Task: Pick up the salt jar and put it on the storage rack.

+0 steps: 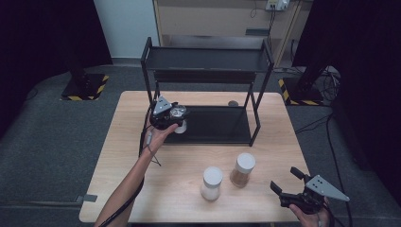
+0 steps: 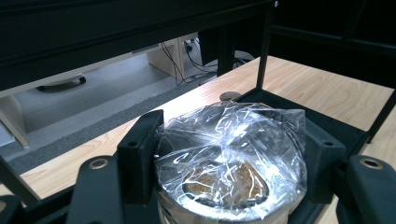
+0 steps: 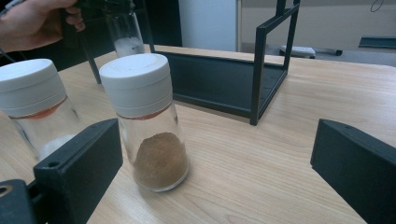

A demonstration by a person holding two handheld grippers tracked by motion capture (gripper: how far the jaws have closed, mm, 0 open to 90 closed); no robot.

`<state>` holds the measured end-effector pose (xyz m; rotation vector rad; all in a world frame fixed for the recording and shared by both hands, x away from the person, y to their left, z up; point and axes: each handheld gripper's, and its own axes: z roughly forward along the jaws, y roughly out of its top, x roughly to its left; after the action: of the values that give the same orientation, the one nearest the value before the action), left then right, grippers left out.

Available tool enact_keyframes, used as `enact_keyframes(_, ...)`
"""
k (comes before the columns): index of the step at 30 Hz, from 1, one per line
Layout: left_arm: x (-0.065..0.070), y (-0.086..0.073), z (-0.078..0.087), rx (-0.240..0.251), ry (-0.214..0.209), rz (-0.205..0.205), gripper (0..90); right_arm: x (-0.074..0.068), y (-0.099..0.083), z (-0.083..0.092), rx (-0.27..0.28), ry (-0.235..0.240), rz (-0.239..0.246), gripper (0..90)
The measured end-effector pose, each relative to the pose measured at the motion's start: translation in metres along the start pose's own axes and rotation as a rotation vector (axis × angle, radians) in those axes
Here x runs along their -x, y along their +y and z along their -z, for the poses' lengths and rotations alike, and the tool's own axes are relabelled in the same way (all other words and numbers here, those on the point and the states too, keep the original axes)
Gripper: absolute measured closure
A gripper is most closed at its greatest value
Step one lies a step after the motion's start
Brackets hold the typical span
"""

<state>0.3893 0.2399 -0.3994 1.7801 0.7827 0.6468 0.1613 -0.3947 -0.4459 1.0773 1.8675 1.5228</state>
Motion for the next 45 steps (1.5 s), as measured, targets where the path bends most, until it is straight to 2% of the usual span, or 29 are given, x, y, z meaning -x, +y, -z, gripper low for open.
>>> enact_keyframes(4, 0.003, -0.006, -0.012, -0.009, 0.025, 0.015, 33.4, 0.0, 0.0, 0.0, 0.0, 0.003, -0.001, 2.7)
enact_keyframes(16, 0.002, -0.023, -0.027, -0.03, 0.052, 0.038, 33.5, 0.001, 0.0, 0.0, 0.001, 0.006, -0.005, 2.8)
enact_keyframes(26, 0.003, -0.033, -0.031, -0.055, 0.073, 0.04, 33.5, 0.002, -0.001, 0.001, 0.001, 0.009, -0.006, 2.9)
enact_keyframes(37, 0.003, -0.036, -0.031, -0.042, 0.075, 0.048, 33.1, 0.002, 0.0, 0.0, -0.002, 0.012, -0.006, 2.9)
enact_keyframes(40, 0.003, -0.038, -0.03, -0.023, 0.075, 0.062, 29.9, 0.002, 0.0, 0.001, -0.001, 0.014, -0.005, 2.9)
enact_keyframes(43, 0.004, -0.034, -0.03, -0.023, 0.079, 0.05, 29.0, 0.002, 0.0, 0.001, -0.001, 0.015, -0.003, 2.9)
enact_keyframes(45, 0.004, -0.033, -0.029, -0.022, 0.077, 0.054, 25.1, 0.001, 0.0, 0.001, -0.001, 0.015, -0.003, 2.9)
